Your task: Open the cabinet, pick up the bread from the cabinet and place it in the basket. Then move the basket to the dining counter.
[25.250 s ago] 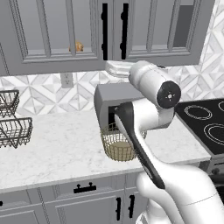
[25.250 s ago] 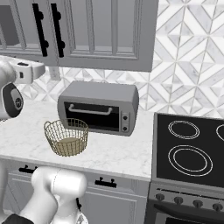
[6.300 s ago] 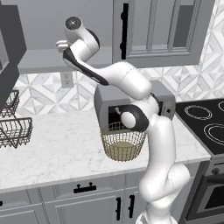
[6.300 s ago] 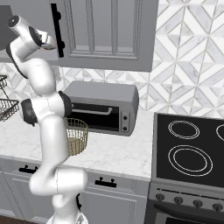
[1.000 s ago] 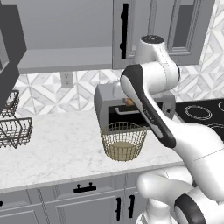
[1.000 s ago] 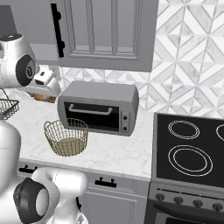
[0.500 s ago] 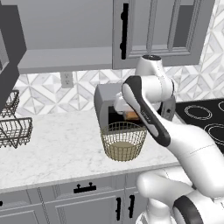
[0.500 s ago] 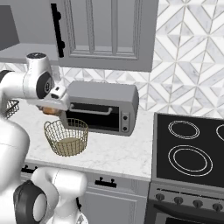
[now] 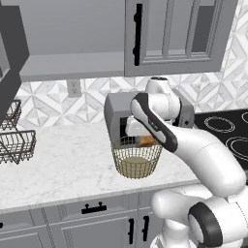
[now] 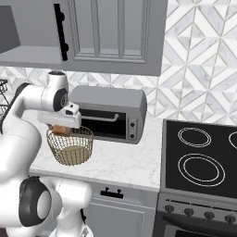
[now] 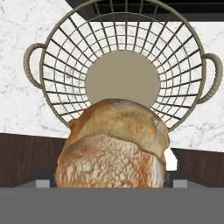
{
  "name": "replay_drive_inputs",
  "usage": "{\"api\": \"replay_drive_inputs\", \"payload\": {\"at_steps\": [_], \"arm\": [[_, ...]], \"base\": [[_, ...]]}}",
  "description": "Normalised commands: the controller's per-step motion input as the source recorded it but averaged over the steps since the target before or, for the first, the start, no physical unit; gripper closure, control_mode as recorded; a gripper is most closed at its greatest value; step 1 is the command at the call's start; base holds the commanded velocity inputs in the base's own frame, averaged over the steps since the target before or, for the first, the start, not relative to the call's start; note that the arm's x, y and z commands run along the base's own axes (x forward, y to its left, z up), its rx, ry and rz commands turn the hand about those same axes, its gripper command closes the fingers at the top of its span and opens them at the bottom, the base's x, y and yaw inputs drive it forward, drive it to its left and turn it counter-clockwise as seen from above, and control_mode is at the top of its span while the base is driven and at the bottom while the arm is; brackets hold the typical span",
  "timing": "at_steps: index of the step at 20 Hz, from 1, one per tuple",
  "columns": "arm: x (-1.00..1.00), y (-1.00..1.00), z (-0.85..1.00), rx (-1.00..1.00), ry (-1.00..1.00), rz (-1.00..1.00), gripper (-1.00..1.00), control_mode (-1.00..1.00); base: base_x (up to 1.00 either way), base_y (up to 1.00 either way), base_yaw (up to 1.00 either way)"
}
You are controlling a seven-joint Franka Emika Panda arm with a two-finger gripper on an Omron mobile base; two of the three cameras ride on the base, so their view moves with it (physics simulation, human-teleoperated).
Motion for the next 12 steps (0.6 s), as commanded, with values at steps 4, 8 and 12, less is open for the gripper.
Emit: {"api": "replay_drive_inputs", "payload": {"at_steps": [4,8,12], "arm": [[0.29,-0.06,-0.57,0.0,0.1,0.08,1.0,-1.0],[0.34,0.0,-0.53,0.0,0.01,0.06,1.0,-1.0],[0.3,0.0,-0.46,0.0,0.0,0.05,1.0,-1.0]], "base": [[0.0,0.0,0.0],[0.0,0.0,0.0],[0.0,0.0,0.0]]}}
